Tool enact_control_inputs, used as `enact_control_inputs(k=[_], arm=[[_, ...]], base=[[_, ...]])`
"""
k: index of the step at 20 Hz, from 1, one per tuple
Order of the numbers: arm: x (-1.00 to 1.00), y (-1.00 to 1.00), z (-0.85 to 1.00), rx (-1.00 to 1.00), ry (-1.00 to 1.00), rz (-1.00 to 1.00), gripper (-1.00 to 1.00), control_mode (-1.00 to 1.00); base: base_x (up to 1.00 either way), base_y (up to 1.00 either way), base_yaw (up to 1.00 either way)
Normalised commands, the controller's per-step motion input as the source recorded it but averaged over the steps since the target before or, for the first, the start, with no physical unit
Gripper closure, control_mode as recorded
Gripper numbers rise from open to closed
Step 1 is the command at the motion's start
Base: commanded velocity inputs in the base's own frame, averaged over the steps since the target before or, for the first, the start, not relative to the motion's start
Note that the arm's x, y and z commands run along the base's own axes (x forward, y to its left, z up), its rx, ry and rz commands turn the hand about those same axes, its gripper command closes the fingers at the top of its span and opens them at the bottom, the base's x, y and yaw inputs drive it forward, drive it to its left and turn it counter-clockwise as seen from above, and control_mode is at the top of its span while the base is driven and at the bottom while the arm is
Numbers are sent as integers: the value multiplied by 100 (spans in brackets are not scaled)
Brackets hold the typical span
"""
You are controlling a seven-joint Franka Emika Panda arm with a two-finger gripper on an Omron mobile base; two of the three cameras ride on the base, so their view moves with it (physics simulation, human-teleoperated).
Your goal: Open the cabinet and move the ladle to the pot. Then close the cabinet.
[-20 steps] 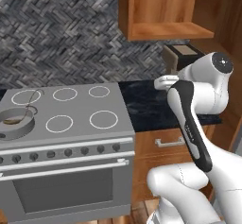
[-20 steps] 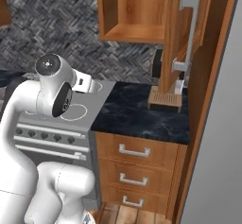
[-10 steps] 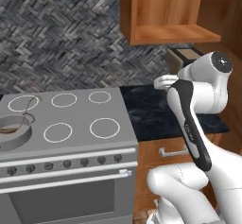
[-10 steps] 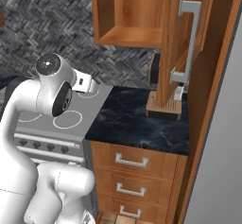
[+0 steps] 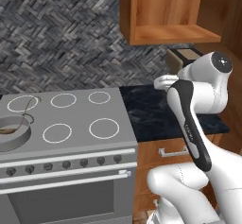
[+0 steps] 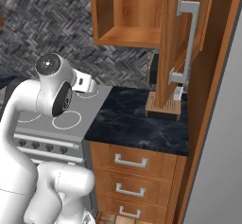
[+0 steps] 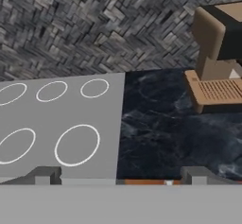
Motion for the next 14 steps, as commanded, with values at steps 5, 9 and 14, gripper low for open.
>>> enact_control_inputs(k=[5, 9, 14], arm=[[-22, -4, 9, 0, 0, -1, -100, -100], [-53, -31, 32, 2, 0, -9, -100, -100], [-65, -30, 34, 1, 0, -7, -100, -100]], base=[[0, 0, 0], [0, 0, 0], [0, 0, 0]])
